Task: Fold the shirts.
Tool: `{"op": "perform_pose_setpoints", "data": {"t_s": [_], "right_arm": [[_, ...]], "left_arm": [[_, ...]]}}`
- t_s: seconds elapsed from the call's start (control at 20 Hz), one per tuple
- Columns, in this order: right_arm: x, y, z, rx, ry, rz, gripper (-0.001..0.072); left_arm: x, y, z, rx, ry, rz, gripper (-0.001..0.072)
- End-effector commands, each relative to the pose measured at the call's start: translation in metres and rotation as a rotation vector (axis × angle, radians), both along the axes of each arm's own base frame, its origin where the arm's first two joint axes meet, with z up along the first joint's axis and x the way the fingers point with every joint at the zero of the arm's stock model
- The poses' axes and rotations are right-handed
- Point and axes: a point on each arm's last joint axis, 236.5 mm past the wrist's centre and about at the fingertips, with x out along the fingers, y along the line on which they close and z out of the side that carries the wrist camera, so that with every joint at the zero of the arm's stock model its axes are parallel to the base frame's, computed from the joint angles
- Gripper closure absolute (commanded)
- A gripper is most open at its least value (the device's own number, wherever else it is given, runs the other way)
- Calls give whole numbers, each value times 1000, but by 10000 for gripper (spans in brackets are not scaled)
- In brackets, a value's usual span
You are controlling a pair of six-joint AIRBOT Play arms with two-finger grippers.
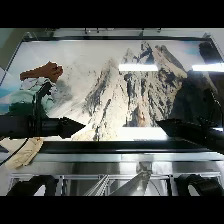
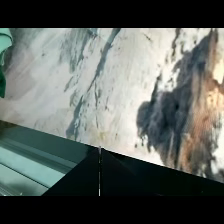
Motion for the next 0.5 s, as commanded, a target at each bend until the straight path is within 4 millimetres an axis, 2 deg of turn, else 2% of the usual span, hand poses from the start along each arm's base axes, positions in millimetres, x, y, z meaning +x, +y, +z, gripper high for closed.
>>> {"op": "perform_pose_setpoints", "data": {"t_s": [0.0, 0.45], "right_arm": [[0, 0, 0, 1, 0, 1, 695], [3, 1, 4, 18, -11, -11, 695]], "left_arm": [[0, 0, 0, 0, 0, 1, 693], [0, 0, 0, 0, 0, 1, 693]]}}
